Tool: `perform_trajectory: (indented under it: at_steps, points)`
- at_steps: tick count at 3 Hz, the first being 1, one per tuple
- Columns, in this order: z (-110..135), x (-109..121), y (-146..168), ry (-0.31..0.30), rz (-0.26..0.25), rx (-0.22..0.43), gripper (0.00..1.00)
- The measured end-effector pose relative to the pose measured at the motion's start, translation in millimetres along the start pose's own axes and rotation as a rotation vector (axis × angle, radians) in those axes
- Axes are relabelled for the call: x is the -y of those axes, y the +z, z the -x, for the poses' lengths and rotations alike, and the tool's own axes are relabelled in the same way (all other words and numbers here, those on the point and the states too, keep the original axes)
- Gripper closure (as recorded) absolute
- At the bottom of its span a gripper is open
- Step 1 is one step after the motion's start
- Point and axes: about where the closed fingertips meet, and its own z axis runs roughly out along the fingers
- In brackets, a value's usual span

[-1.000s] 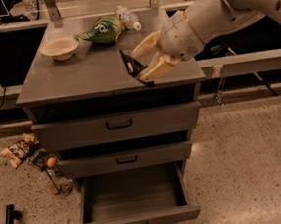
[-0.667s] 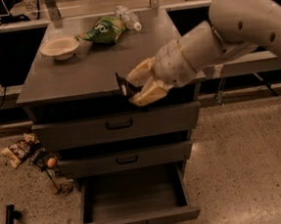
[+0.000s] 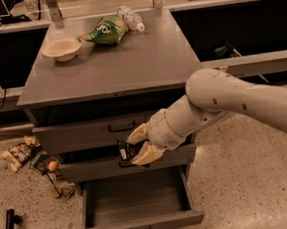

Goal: Place rxbar chocolate into bottom drawer

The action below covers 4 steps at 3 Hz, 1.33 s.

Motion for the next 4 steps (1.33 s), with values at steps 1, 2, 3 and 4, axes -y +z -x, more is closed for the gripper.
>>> perform_trajectory:
  at_steps: [1,2,3,4]
  points:
    - [-6,-3,5,0.009,-0.006,-0.008,1.0]
    - [-22,-6,15,0.042,-0.03,-0.005,1.0]
    - [-103,-13,56,0.105,-0.087,-0.08,1.0]
    - [-154,-10,80,0.089,-0.111,-0.126,1.0]
